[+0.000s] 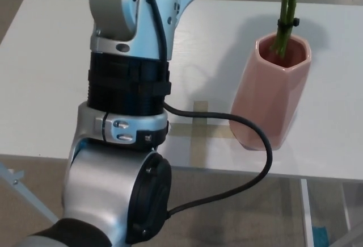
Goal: Use the left hand to pick up the rose and then lift and insert it into the pink vase.
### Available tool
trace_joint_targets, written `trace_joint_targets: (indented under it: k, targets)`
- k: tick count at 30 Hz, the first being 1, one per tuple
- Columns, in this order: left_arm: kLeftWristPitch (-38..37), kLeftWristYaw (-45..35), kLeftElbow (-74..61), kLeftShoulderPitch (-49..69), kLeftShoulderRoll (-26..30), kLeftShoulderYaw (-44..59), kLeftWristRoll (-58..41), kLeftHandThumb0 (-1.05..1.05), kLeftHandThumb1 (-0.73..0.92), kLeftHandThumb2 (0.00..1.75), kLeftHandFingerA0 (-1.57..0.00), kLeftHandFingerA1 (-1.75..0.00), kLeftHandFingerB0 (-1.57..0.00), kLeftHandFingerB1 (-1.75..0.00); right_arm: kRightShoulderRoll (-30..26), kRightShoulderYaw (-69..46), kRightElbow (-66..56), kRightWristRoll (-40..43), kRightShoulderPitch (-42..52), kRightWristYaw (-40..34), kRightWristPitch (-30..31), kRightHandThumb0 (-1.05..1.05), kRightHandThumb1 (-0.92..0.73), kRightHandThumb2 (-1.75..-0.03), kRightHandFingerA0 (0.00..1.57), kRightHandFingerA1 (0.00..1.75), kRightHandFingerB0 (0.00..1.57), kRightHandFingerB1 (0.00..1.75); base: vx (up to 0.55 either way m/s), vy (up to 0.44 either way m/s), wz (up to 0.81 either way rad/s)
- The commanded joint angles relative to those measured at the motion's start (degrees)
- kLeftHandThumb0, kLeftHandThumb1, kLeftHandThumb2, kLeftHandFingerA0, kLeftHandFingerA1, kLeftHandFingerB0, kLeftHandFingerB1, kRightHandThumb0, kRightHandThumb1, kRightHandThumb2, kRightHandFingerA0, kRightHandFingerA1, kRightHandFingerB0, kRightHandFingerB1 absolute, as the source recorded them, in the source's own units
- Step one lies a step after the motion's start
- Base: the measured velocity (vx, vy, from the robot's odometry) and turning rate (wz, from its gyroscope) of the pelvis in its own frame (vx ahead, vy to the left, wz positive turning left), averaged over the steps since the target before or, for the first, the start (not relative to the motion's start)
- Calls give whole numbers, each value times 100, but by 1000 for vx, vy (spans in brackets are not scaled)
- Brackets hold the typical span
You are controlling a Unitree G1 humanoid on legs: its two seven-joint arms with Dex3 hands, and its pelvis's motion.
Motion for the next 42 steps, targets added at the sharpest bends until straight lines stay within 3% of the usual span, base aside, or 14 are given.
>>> trace_joint_targets:
  k: [1,42]
  targets:
    - [-124,45,33,176,-224,-101,-41,-21,81,64,-91,-154,-80,-88,-9,-8,-11,-8,14,133,47,-38,-63,-59,73,51,62,45,0,0,0]
    - [-472,-285,187,1010,-54,-966,251,-20,78,69,-83,-152,-79,-88,53,-53,-90,23,-144,235,28,-34,-62,-59,74,51,63,45,0,0,0]
